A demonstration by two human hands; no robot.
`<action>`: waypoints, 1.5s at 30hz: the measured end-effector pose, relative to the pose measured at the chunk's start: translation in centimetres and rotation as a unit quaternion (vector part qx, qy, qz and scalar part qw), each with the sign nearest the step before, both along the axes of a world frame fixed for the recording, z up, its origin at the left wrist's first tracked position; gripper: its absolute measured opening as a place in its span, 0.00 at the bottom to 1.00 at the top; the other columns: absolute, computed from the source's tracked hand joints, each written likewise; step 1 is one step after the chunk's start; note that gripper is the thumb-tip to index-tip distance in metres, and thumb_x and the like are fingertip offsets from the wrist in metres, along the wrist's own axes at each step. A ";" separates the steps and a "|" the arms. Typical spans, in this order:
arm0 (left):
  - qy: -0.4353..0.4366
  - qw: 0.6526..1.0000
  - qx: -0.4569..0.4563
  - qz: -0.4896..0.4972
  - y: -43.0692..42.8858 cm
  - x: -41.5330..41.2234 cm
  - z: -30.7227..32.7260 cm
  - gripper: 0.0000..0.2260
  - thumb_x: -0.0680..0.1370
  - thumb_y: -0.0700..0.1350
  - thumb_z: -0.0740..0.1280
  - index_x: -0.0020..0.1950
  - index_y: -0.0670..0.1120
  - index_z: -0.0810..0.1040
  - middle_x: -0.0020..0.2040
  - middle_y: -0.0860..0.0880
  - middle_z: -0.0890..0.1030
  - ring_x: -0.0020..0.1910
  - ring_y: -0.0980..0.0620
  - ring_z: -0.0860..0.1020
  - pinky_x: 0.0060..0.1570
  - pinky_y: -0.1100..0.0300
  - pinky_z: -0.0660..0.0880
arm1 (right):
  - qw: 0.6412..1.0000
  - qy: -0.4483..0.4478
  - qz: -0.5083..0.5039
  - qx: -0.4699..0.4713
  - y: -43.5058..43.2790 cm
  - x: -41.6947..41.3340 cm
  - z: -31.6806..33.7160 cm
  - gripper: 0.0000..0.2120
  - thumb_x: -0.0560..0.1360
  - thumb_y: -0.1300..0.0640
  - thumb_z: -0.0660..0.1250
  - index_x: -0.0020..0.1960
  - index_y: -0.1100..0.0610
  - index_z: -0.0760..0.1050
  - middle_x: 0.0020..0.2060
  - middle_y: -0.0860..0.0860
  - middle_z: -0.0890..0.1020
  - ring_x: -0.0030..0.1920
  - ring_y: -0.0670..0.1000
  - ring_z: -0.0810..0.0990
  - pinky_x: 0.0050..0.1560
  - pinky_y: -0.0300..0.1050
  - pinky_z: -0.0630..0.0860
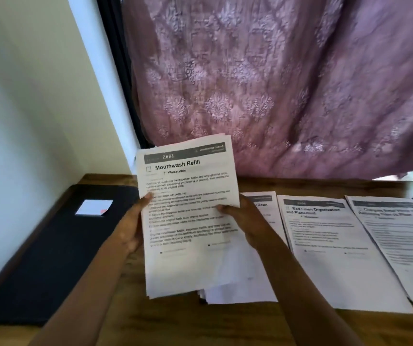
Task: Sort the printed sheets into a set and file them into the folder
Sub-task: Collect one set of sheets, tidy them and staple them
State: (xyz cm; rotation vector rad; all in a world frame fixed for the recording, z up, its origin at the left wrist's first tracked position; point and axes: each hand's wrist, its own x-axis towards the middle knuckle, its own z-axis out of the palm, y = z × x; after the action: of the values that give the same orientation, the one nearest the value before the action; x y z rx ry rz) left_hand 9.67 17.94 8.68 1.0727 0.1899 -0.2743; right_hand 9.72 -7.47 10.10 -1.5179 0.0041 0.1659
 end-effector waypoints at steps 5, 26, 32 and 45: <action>-0.098 0.993 0.062 0.015 -11.3 0.8 3.8 0.17 0.67 0.41 0.76 0.55 0.43 0.80 0.52 0.41 0.84 0.53 0.39 0.82 0.48 0.44 0.81 | 0.984 -0.061 -0.148 -0.076 -7.5 -1.4 3.2 0.11 0.74 0.63 0.68 0.54 0.53 0.78 0.47 0.50 0.83 0.47 0.50 0.82 0.51 0.48 0.78; -0.266 0.885 0.348 0.159 -39.1 -2.2 -3.0 0.14 0.76 0.50 0.69 0.52 0.39 0.80 0.47 0.47 0.82 0.47 0.53 0.80 0.45 0.67 0.78 | 0.935 -0.159 -0.280 -0.149 -28.3 -5.6 -4.9 0.07 0.73 0.52 0.68 0.44 0.55 0.75 0.35 0.41 0.78 0.37 0.37 0.79 0.35 0.27 0.73; -0.229 0.896 0.342 0.165 -39.5 -1.9 -2.1 0.03 0.76 0.43 0.70 0.48 0.48 0.79 0.41 0.56 0.82 0.40 0.61 0.79 0.38 0.73 0.76 | 0.959 -0.117 -0.207 -0.155 -31.2 -4.7 -4.8 0.06 0.75 0.59 0.69 0.49 0.51 0.77 0.40 0.41 0.81 0.39 0.38 0.81 0.37 0.34 0.77; -0.051 0.982 0.176 0.034 -36.9 -2.6 -3.0 0.14 0.72 0.34 0.72 0.56 0.45 0.81 0.49 0.51 0.85 0.48 0.54 0.83 0.47 0.61 0.78 | 0.989 0.137 -0.029 0.055 -37.3 -7.1 -3.8 0.13 0.75 0.63 0.66 0.59 0.56 0.77 0.53 0.53 0.84 0.54 0.57 0.82 0.52 0.53 0.79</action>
State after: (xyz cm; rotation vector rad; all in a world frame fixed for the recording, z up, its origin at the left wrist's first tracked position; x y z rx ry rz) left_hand 7.10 -18.96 5.68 1.4246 0.1869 -0.1240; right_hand 2.58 -44.79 6.32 -1.3730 0.2538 0.3215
